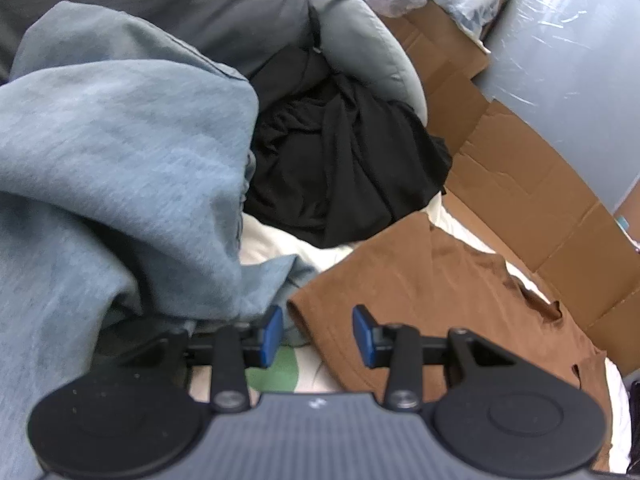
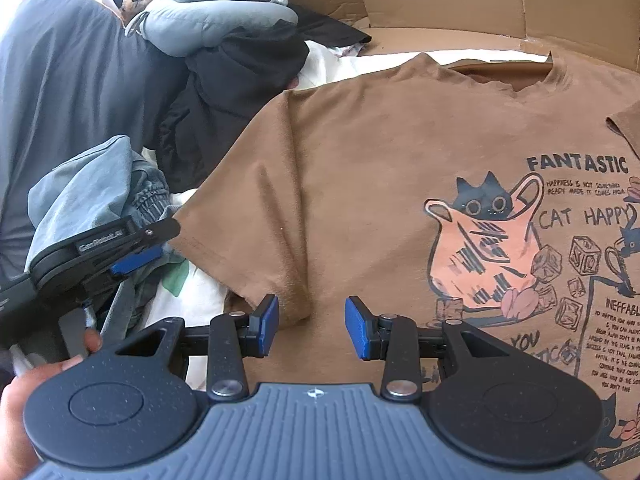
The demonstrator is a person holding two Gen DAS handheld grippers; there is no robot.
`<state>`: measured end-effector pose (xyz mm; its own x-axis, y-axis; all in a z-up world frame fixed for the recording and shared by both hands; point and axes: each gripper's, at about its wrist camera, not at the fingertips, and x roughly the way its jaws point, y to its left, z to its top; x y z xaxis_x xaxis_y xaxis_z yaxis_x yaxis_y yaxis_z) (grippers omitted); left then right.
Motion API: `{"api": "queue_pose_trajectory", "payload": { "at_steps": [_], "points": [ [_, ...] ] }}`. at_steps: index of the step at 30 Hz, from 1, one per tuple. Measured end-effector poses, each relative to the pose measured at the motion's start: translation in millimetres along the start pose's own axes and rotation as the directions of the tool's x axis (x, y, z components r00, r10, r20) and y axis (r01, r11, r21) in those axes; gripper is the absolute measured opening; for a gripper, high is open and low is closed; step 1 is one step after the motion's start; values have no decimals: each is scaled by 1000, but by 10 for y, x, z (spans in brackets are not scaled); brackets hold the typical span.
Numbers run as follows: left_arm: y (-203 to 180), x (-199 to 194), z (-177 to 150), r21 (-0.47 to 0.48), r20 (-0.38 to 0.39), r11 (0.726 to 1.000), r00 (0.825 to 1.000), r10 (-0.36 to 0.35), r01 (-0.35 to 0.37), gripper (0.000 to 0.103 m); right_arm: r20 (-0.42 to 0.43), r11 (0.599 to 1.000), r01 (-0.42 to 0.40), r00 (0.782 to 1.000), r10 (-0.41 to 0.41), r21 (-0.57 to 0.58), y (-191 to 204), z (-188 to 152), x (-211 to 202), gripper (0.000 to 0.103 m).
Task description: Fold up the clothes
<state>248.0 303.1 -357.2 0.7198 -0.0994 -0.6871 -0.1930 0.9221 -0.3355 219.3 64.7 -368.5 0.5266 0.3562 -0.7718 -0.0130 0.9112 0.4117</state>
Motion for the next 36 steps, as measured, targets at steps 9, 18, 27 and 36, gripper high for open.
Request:
{"api": "queue_pose_trajectory", "payload": {
  "at_steps": [9,18,27,36],
  "points": [
    [23,148,-1,2,4,1000,1000,5,-5,37,-17,1000,-31,999,31,1,82,-12,17,44],
    [76,90,38,-37,28,998,998,-48,49,6,-10,998,-63,998,63,-31,173,20,26,44],
    [-142,-59,128,29,23,992,992,-121,121,4,-5,991,-111,994,111,-82,307,133,62,44],
    [-297,-181,199,-8,-7,982,982,-189,189,4,23,977,-126,991,132,-171,436,332,137,44]
  ]
}}
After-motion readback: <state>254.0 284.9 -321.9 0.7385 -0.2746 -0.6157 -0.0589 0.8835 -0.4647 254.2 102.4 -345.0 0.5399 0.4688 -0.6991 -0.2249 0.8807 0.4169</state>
